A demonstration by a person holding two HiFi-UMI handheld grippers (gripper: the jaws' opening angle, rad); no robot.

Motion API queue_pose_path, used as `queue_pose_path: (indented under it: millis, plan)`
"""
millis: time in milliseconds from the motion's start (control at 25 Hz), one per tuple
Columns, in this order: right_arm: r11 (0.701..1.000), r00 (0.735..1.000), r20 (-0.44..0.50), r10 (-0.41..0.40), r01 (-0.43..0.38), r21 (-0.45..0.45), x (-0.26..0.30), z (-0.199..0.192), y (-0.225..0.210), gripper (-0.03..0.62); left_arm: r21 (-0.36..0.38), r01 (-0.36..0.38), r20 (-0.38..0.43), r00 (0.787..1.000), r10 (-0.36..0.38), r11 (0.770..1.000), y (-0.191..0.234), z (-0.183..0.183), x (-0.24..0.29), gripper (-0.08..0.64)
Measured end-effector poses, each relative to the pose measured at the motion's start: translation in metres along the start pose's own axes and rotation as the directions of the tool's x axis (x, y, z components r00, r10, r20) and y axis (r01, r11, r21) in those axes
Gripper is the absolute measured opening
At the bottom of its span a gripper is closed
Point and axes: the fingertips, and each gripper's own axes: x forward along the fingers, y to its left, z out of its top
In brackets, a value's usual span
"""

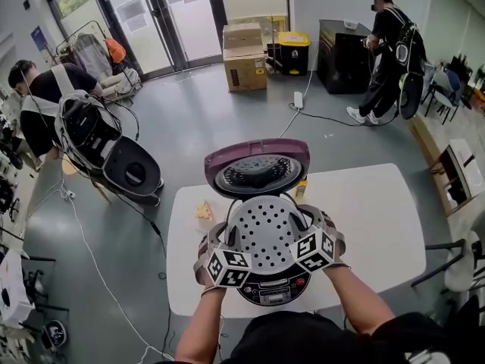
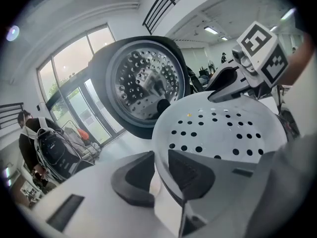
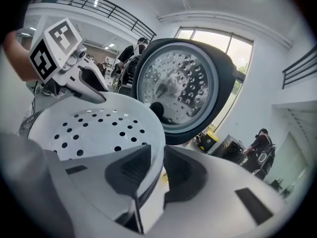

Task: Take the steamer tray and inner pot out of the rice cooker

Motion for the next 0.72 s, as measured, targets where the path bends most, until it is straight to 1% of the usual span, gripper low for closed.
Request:
queue_pose_path:
  millis: [200,360,560,720]
  plan:
    - [0.999,0.999,0.030,-0.045,0.045,-0.001,-0.026,0.018,-0.007,0.081,0.014,-0.007,0.050,0.999,0.006,1.000,0.008,0.019,-0.026,0.089]
    - [0.997,0.996,0.049,-0.077,0.076,0.007,-0.047,0.023,-0.019,0.080,0.034,-0.020,0.086,0.996,0.017,0.999,0.005,0.039,-0.042,0.087]
    - [0.996,0.994,0.054,-0.091,0.091,0.017,-0.069,0.005,-0.039,0.080,0.047,-0.024,0.098,0.995,0.019,0.999,-0.020,0.062,-0.047,0.086]
    - [0.995,0.994,0.053,-0.095,0.095,0.013,-0.085,-0.012,-0.069,0.080,0.047,-0.020,0.097,0.995,0.016,0.999,-0.044,0.091,-0.044,0.086]
